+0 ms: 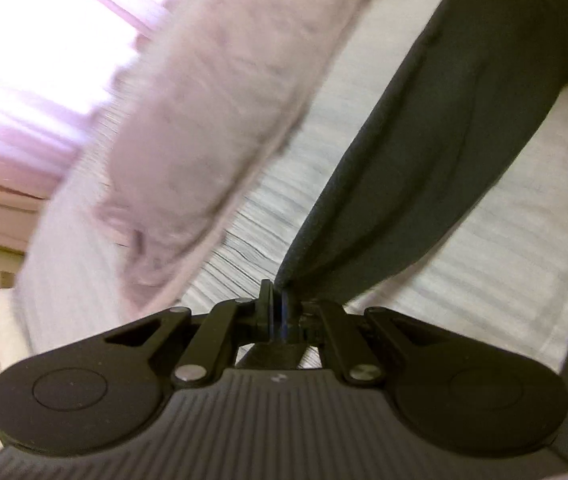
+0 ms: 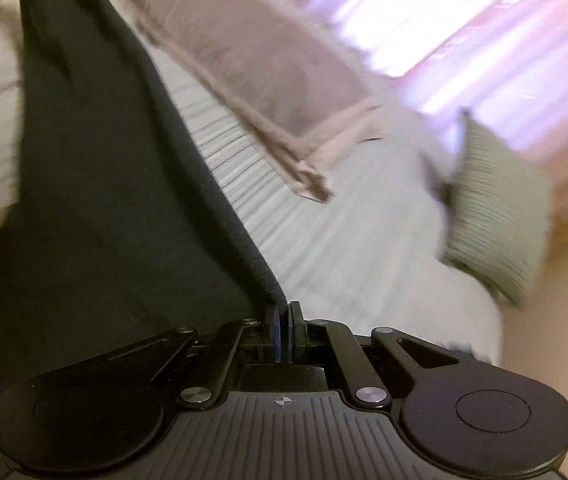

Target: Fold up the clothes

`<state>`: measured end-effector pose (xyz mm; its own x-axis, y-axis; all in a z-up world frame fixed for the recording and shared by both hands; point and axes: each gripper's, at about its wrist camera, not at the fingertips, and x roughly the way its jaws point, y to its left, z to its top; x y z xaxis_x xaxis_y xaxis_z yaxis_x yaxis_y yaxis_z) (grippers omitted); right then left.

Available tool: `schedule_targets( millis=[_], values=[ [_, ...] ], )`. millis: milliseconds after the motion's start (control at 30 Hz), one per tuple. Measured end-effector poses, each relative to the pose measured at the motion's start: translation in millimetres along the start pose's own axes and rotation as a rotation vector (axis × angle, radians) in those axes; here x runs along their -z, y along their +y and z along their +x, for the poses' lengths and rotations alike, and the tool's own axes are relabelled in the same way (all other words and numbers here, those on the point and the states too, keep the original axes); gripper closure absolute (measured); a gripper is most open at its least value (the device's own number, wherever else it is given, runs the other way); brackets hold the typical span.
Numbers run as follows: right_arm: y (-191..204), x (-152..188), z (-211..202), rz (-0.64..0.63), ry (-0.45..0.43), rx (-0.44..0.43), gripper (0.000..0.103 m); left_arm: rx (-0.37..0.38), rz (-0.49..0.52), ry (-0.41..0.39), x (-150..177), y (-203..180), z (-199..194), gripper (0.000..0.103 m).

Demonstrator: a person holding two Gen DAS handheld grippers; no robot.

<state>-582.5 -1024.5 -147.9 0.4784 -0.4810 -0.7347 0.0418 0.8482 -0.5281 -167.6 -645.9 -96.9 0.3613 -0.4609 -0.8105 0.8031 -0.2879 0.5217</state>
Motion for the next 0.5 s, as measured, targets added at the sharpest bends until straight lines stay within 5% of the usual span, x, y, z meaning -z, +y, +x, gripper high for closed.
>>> schedule_targets(
  millis=[100,267,400,500],
  values=[
    [55.3,55.7,-39.1,0.075,0.072,-0.005,0.102,0.108,0.038,-0.014,31.8,-39.6,-54.2,0.101],
    [146.0,120.0,-33.8,0.177,0.254,-0.001,0.102,0.34,0.172,0.075,97.4,-134.5,-83.3,0.101],
    [175.7,130.4,-43.3,0.334,0.31,0.06,0.101,0.429,0.208,0.068,141.9,-189.8,-70.1,0.101],
    [160.3,140.1,-50.6,0.562,0.286,0.049,0.101,0.423,0.206,0.046,165.2,-212.7,-64.2,0.101]
  ],
)
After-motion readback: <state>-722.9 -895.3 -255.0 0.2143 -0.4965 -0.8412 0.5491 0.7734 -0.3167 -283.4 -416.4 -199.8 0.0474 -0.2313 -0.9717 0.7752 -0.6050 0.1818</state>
